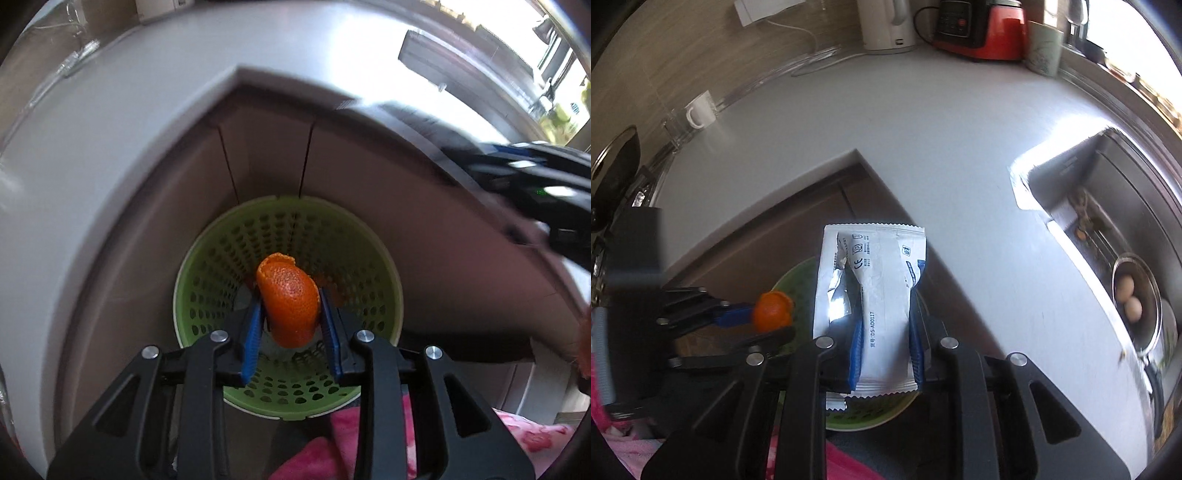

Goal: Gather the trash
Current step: 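Drop the orange peel into the basket with the left gripper while the right gripper drops the sachet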

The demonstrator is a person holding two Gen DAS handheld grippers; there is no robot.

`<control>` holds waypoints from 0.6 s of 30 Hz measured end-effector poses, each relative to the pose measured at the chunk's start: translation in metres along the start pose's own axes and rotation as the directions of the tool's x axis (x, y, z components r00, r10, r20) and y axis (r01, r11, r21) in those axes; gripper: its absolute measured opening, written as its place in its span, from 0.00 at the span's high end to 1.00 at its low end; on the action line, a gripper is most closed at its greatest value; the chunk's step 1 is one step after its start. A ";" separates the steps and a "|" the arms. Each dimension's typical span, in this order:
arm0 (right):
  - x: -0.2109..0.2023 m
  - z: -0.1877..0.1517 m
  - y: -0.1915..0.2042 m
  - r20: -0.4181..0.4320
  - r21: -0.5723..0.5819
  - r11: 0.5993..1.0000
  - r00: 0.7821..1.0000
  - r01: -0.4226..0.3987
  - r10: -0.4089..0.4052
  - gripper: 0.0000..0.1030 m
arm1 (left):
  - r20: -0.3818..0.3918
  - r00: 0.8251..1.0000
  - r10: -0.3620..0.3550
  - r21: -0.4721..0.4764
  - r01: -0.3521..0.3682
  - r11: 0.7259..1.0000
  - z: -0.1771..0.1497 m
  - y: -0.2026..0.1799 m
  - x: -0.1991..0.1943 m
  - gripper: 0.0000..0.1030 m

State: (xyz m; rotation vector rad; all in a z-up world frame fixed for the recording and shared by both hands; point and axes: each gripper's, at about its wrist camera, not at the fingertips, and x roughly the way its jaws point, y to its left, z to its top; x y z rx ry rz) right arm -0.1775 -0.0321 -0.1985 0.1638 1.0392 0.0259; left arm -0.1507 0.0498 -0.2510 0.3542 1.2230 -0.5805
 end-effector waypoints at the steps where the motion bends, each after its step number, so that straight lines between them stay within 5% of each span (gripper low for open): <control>1: -0.001 -0.001 -0.001 0.000 0.005 1.000 1.000 0.004 -0.004 0.79 | -0.007 1.000 -0.004 0.005 0.004 1.000 -0.001 0.002 0.004 0.71; 3: -0.004 -0.005 -0.002 0.003 0.015 1.000 1.000 0.017 -0.017 0.79 | -0.047 0.999 -0.011 0.003 0.011 1.000 0.000 0.004 0.022 0.68; 8: -0.009 -0.011 0.000 0.005 0.027 0.999 0.999 0.038 -0.038 0.79 | -0.096 0.995 -0.015 0.000 0.015 1.000 0.000 0.017 0.044 0.42; 18: -0.004 -0.010 0.006 -0.008 0.005 1.000 1.000 0.029 -0.029 0.78 | -0.061 0.998 -0.020 -0.001 0.020 1.000 0.004 0.018 0.026 0.33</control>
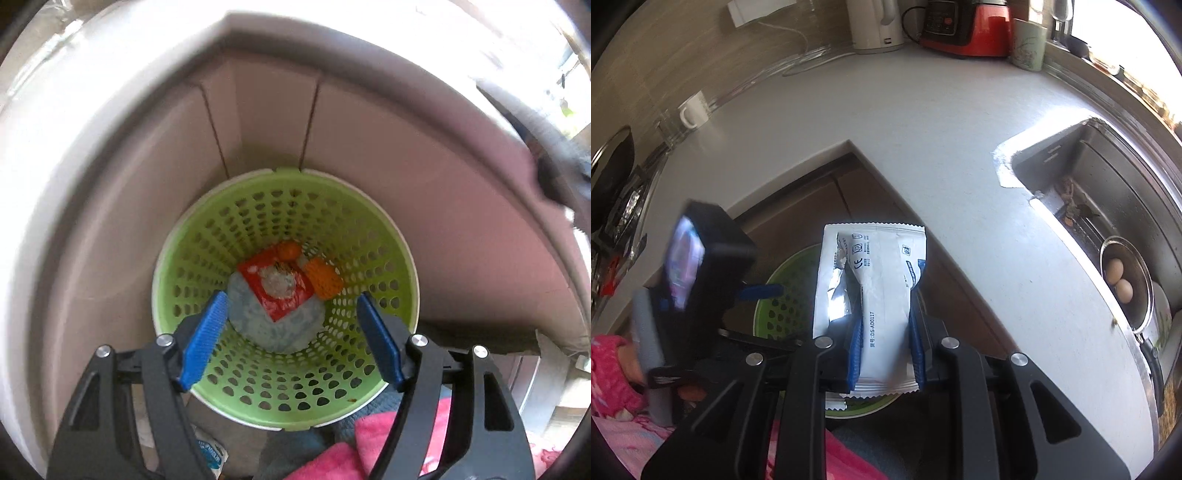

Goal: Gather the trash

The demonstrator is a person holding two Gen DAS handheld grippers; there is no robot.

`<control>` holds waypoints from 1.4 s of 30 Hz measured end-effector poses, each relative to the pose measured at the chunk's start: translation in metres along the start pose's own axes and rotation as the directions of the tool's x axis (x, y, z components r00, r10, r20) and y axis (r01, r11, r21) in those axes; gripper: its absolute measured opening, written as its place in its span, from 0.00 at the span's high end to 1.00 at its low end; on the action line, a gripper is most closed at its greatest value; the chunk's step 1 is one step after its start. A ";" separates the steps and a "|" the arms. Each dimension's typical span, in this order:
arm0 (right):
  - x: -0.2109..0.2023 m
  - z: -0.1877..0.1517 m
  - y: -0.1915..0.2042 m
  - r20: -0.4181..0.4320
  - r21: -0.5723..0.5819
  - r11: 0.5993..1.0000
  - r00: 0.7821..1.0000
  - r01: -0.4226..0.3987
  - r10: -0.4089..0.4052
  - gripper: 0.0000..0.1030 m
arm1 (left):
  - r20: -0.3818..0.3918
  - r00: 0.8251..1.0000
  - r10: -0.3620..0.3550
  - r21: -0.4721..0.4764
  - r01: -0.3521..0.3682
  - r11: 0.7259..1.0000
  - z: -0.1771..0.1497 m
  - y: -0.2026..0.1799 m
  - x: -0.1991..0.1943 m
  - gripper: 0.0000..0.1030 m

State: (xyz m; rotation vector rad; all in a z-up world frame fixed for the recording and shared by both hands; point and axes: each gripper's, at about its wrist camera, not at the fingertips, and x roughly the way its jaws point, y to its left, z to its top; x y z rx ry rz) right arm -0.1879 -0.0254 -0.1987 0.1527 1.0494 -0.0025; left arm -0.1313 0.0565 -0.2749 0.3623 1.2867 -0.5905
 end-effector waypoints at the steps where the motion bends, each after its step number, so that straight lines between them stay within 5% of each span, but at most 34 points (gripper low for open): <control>1: 0.003 0.000 0.002 -0.004 -0.010 1.000 1.000 -0.010 0.010 0.78 | 0.023 1.000 0.014 -0.002 -0.014 1.000 -0.002 0.002 -0.011 0.31; 5: 0.022 0.001 0.011 -0.031 -0.050 0.997 0.998 -0.062 0.061 0.77 | 0.086 0.993 0.086 -0.016 -0.084 0.996 -0.012 0.014 -0.045 0.20; 12: 0.073 -0.003 0.033 -0.143 -0.132 0.982 0.983 -0.138 0.119 0.70 | 0.076 0.977 0.197 -0.103 -0.189 0.977 -0.035 0.042 -0.060 0.16; 15: 0.092 -0.009 0.043 -0.202 -0.165 0.974 0.972 -0.153 0.119 0.50 | 0.062 0.972 0.225 -0.132 -0.215 0.968 -0.044 0.048 -0.063 0.15; 17: 0.097 -0.010 0.047 -0.207 -0.180 0.973 0.973 -0.142 0.104 0.27 | 0.050 0.969 0.240 -0.135 -0.232 0.963 -0.048 0.048 -0.063 0.12; 22: 0.098 -0.010 0.056 -0.216 -0.222 0.966 0.973 -0.132 0.083 0.14 | 0.018 0.964 0.265 -0.134 -0.260 0.956 -0.055 0.051 -0.054 0.11; 28: 0.077 -0.001 0.055 -0.157 -0.238 0.968 0.987 -0.075 0.038 0.05 | 0.023 0.963 0.269 -0.125 -0.264 0.956 -0.049 0.045 -0.065 0.08; 33: 0.040 0.023 0.043 -0.072 -0.219 0.975 0.997 -0.043 0.028 0.03 | 0.105 0.953 0.284 -0.149 -0.268 0.952 -0.034 0.040 -0.099 0.08; 42: -0.049 0.112 0.033 0.154 -0.220 0.975 0.988 0.035 0.000 0.02 | 0.330 0.864 0.380 -0.290 -0.290 0.912 0.022 0.058 -0.209 0.08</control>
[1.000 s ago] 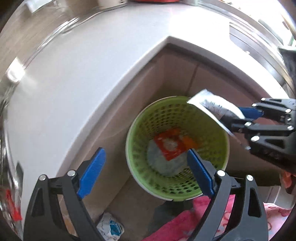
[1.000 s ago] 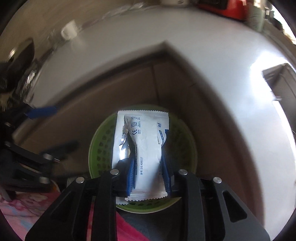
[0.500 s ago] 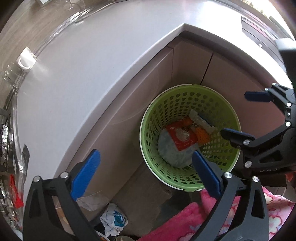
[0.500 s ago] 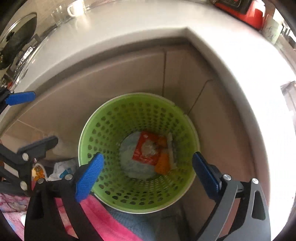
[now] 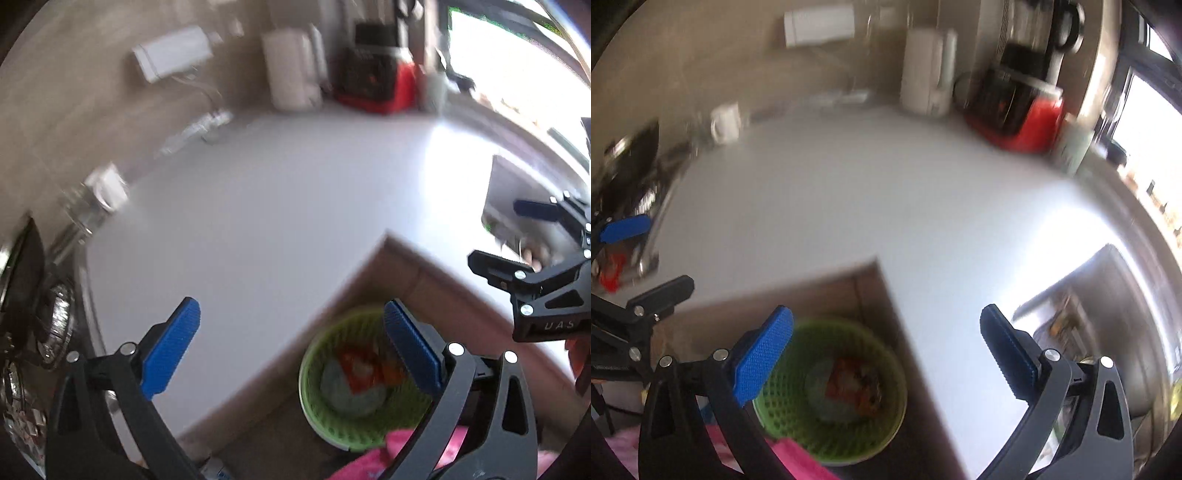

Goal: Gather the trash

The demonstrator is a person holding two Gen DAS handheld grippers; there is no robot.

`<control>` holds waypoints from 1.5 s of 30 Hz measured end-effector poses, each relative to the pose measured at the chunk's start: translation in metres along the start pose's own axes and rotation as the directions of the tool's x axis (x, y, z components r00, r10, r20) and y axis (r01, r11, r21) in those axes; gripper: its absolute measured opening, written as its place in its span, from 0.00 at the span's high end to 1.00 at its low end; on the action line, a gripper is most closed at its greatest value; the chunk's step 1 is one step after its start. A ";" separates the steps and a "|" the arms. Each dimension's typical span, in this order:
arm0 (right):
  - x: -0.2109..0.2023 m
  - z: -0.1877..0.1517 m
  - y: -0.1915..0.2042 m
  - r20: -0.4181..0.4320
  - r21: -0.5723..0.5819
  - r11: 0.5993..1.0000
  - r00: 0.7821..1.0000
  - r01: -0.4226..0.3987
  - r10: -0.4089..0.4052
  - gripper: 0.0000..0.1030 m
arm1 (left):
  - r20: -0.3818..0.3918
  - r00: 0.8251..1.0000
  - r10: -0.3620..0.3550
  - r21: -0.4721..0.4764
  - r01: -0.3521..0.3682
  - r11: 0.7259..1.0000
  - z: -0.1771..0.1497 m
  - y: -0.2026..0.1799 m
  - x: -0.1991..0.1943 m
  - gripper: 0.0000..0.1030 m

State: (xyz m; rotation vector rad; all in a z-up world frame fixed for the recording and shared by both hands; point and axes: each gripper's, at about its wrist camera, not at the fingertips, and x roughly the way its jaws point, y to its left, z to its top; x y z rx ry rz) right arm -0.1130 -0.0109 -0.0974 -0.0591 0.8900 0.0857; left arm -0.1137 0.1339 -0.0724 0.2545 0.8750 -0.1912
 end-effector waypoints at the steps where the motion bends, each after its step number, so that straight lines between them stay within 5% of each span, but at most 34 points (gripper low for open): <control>1: -0.008 0.013 -0.004 0.031 0.003 1.000 1.000 0.001 -0.001 0.02 | 0.027 1.000 0.011 -0.024 -0.010 1.000 0.011 0.006 -0.008 0.08; 6: -0.043 0.067 -0.020 0.163 0.015 1.000 0.986 -0.023 0.020 0.02 | 0.181 0.981 0.075 -0.126 -0.052 0.991 0.066 0.025 -0.056 0.08; 12: -0.100 0.139 -0.030 0.357 -0.011 0.999 0.933 -0.044 0.045 0.02 | 0.326 0.929 0.174 -0.230 -0.101 0.968 0.130 0.043 -0.121 0.08; 17: -0.138 0.178 -0.034 0.450 -0.013 0.999 0.892 -0.048 0.049 0.02 | 0.370 0.898 0.239 -0.298 -0.129 0.946 0.164 0.044 -0.152 0.08; 22: -0.153 0.186 -0.042 0.484 0.037 0.995 0.873 -0.091 0.062 0.02 | 0.356 0.910 0.213 -0.320 -0.095 0.942 0.172 0.030 -0.151 0.08; 30: -0.145 0.159 -0.051 0.462 0.094 0.995 0.887 -0.022 -0.024 0.02 | 0.333 0.925 0.183 -0.276 -0.090 0.957 0.165 -0.001 -0.137 0.08; 45: -0.149 0.146 -0.062 0.458 0.127 0.991 0.889 -0.035 -0.027 0.02 | 0.325 0.933 0.158 -0.269 -0.069 0.961 0.162 -0.011 -0.137 0.08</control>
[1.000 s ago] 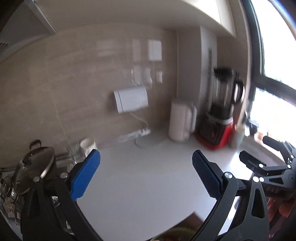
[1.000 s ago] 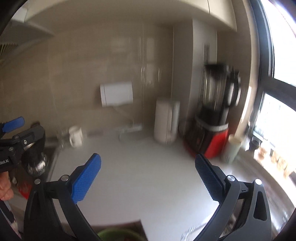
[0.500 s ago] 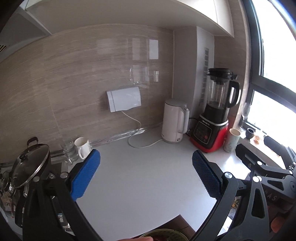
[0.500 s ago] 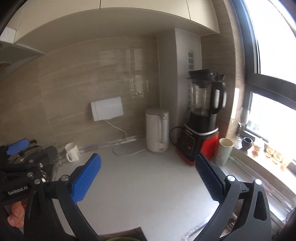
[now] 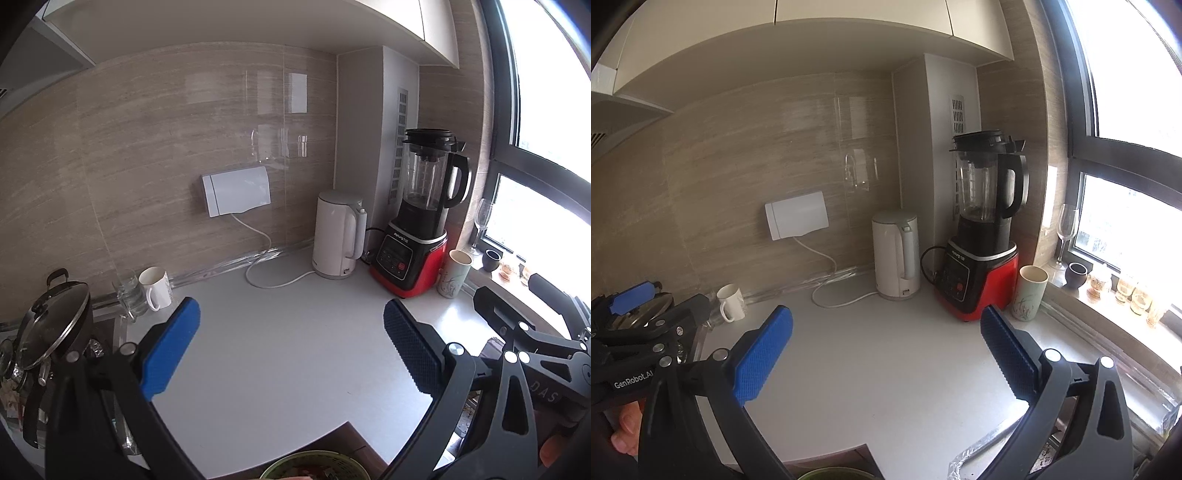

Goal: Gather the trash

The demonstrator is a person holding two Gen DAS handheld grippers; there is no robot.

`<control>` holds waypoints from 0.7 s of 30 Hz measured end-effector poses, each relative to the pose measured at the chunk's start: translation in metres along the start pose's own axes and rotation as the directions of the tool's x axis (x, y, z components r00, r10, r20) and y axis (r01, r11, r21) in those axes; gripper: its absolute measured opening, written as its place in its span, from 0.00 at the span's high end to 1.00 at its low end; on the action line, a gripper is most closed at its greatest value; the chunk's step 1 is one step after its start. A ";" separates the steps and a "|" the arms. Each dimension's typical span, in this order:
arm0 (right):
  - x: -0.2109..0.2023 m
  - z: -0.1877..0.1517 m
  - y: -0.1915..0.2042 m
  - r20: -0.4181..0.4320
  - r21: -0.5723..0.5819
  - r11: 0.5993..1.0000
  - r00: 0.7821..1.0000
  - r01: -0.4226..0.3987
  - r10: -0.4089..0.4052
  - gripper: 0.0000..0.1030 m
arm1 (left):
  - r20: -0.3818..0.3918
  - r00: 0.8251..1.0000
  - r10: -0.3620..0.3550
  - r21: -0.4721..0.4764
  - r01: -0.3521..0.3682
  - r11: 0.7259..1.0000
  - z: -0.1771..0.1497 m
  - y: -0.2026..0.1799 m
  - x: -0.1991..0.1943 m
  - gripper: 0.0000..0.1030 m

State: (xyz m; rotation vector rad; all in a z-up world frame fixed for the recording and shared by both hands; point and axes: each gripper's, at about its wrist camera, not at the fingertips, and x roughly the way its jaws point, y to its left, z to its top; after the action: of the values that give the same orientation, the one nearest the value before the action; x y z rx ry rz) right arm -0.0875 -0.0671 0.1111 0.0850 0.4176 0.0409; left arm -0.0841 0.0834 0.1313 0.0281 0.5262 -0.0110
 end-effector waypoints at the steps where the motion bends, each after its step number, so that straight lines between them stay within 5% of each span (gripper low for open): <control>1: 0.000 0.000 0.000 -0.001 0.002 1.000 1.000 0.000 0.000 0.02 | -0.001 1.000 0.000 0.000 0.000 1.000 0.000 0.000 0.000 0.08; 21: -0.006 -0.002 0.004 0.002 0.023 0.999 1.000 -0.023 0.023 0.02 | -0.003 1.000 0.005 0.002 -0.005 1.000 -0.004 0.003 0.000 0.08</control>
State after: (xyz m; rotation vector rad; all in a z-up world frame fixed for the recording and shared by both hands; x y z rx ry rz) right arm -0.0936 -0.0636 0.1122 0.1122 0.4152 0.0589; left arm -0.0859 0.0862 0.1282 0.0317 0.5292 -0.0062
